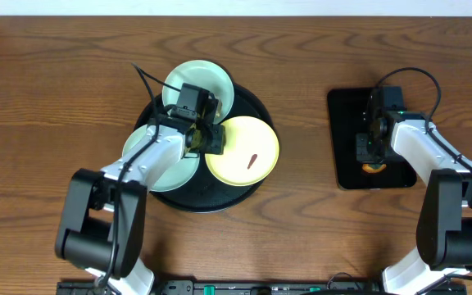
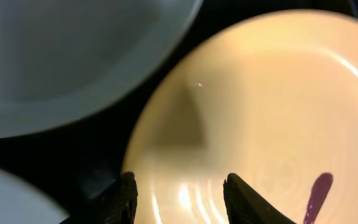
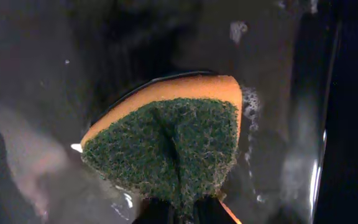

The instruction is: Clean dirty plates on tray and stack at the side

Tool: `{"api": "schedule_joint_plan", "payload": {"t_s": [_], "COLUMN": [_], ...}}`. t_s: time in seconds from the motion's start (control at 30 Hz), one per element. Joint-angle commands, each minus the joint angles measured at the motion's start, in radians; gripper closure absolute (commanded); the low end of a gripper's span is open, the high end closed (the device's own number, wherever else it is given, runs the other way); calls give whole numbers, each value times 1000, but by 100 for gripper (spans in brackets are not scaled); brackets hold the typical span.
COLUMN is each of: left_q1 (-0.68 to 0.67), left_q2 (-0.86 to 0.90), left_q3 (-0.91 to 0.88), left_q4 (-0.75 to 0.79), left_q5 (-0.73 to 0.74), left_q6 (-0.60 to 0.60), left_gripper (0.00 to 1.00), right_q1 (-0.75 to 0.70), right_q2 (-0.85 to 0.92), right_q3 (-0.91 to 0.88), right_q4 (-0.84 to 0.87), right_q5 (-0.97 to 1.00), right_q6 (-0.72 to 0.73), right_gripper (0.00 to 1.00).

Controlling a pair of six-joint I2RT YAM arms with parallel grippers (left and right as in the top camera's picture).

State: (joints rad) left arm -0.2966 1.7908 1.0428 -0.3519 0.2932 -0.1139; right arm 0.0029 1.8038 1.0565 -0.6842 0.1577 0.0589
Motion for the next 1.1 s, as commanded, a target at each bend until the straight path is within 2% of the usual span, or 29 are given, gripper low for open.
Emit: {"api": "schedule_joint_plan", "payload": {"t_s": [0.0, 0.23, 0.47, 0.6, 0.8, 1.07], "left_q1": [13, 80, 97, 105, 137, 156], "left_q2": [47, 75, 45, -13, -32, 22], "left_q3": [-4, -4, 5, 11, 10, 10], "left_q4": [5, 2, -6, -28, -50, -27], "left_q5": [53, 60, 302, 283, 97, 95], "left_q6": [29, 27, 28, 43, 46, 89], "left_gripper": [52, 53, 53, 52, 52, 52], "right_q1": [-5, -5, -5, -5, -5, -5], "right_q2": [-25, -25, -25, -25, -25, -25], "right_q3": [5, 5, 5, 5, 5, 5], "right_q4": [0, 2, 4, 5, 8, 8], "right_q5": [18, 18, 18, 18, 17, -4], "right_q6": [-4, -4, -4, -4, -4, -4], "right_gripper": [99, 99, 99, 99, 99, 99]}}
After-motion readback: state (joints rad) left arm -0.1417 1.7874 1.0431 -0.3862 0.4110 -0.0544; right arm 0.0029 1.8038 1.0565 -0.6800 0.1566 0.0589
